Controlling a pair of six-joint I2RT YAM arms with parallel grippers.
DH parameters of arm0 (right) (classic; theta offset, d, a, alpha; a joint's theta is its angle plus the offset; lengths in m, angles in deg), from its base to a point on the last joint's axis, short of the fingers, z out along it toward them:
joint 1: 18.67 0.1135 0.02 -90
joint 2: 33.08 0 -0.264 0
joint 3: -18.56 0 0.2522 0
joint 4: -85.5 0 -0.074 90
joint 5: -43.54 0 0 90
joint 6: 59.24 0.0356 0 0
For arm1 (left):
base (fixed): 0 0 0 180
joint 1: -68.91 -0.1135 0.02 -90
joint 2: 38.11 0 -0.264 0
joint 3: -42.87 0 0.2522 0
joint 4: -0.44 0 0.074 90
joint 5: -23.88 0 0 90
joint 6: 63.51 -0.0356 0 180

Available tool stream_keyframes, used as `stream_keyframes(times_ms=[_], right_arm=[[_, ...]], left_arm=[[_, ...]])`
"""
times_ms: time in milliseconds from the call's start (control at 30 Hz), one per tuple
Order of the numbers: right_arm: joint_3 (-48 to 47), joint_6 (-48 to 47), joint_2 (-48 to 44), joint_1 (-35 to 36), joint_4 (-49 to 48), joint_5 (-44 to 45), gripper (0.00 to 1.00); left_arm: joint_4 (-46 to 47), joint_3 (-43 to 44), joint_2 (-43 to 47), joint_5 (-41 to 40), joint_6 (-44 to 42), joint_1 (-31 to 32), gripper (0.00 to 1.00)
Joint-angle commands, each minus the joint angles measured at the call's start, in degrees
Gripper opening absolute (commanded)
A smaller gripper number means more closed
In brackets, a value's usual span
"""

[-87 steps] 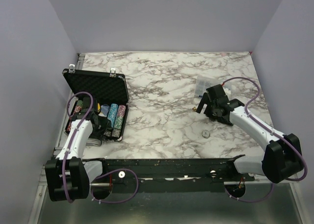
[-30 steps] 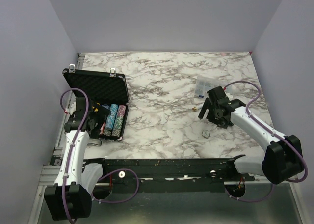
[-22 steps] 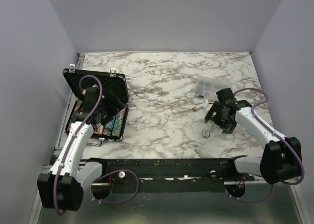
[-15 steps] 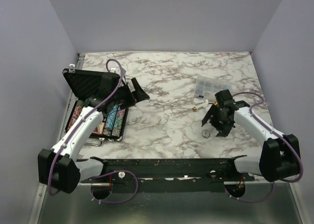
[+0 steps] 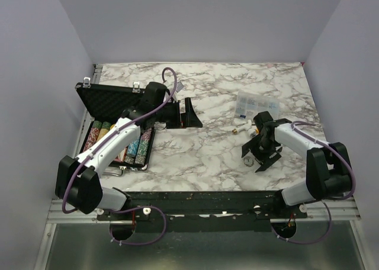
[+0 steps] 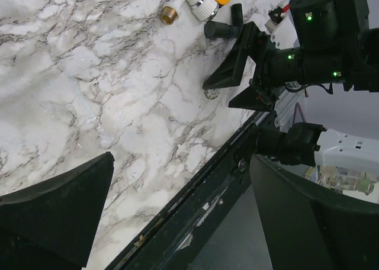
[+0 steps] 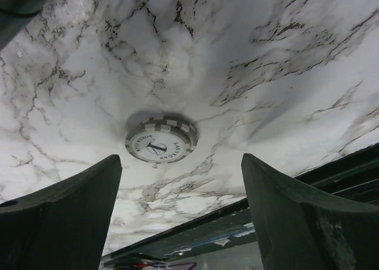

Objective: Pack up texas hold em set

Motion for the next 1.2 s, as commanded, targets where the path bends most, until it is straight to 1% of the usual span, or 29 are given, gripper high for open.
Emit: stream_keyframes(times_ms=[0,100,267,467,533,633,900,1000,1167], right_arm=[[-2.5,8.8,0.6,0.3,1.8,3.7,0.83],[-3.3,10.7,1.6,0.3,2.5,4.9,0.81],[-1.8,12.8,2.9,0.3,0.9,3.6,0.75],[-0.8,15.3,3.3,0.3,0.6,3.5,0.74],[-0.6,16.2,3.6,0.2,0.1,3.6,0.73],[-0.4,16.5,4.5,0.3,-1.4,3.6,0.67],[1.1,17.2,6.7,0.3,-3.5,3.5,0.65],[1.9,17.3,6.8,0.3,-3.9,4.1,0.6],[4.2,18.3,6.5,0.7,-5.0,6.5,0.57]], left_arm=[[-1.2,1.1,1.7,2.2,-4.0,0.1,0.96],[-1.5,0.8,2.2,2.5,-4.4,0.1,0.96],[-1.6,1.2,2.5,4.0,-4.4,0.1,0.96],[-1.6,1.2,2.4,4.8,-4.3,0.1,0.96],[-1.4,1.1,2.4,5.1,-4.2,0.1,0.96],[-1.2,0.8,2.6,5.0,-4.2,0.1,0.96],[-1.2,0.7,2.7,5.0,-4.3,0.0,0.96],[-1.2,0.7,2.6,4.9,-4.3,0.0,0.96],[-1.1,0.7,2.5,5.1,-4.3,0.0,0.96]])
